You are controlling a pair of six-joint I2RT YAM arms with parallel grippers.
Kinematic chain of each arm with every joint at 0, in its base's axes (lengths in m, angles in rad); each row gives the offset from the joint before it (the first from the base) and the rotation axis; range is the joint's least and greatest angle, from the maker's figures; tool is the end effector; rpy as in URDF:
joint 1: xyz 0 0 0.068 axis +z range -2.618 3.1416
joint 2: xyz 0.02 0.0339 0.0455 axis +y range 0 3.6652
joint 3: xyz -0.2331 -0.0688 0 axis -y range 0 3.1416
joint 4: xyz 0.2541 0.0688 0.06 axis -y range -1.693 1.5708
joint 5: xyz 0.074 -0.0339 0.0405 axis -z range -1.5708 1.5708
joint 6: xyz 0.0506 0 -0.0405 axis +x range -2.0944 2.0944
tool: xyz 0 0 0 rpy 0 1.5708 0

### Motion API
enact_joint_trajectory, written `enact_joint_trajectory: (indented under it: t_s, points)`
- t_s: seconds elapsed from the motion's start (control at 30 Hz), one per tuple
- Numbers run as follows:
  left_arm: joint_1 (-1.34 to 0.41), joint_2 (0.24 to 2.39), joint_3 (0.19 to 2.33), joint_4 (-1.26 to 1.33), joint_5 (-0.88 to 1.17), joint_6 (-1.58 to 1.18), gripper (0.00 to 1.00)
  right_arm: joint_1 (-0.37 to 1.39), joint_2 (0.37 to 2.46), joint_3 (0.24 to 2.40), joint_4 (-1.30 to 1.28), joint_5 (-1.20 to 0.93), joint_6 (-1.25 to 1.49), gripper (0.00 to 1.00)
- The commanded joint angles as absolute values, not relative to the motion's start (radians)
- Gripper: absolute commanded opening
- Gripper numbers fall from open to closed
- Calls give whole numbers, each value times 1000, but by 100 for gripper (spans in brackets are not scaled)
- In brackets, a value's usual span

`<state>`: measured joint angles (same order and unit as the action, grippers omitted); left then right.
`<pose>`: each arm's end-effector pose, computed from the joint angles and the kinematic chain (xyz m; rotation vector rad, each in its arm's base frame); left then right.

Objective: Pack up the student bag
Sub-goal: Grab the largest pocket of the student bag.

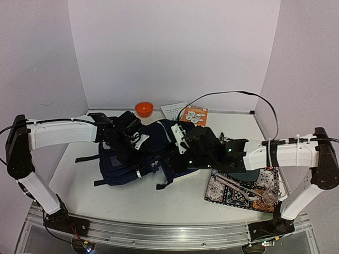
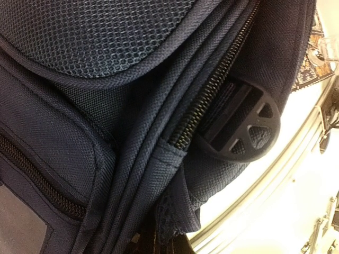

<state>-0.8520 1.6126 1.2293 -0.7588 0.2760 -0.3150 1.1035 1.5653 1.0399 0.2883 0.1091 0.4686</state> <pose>0.2127 -0.2641 0.1954 0.8415 2.7327 -0.6740 0.1804 0.3452 0.2419 -0.5224 1.8551 0.9981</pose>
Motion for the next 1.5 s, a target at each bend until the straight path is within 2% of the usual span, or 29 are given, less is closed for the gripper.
enact_joint_trajectory:
  t_s: [0.0, 0.6, 1.13, 1.3, 1.47]
  points:
    - [-847, 1601, 1311, -615, 315, -352, 0, 1126, 1643, 1024, 392, 93, 454, 39]
    - [-847, 1596, 1309, -605, 364, -373, 0, 1131, 1796, 1120, 494, 170, 476, 30]
    - [-838, 1539, 1256, -606, 296, -338, 0, 1131, 1733, 1062, 422, 297, 460, 0]
    - [-836, 1541, 1264, -607, 298, -339, 0, 1130, 1739, 1079, 417, 246, 451, 1]
    - [-836, 1558, 1285, -606, 341, -358, 0, 1129, 1783, 1109, 462, 171, 431, 18]
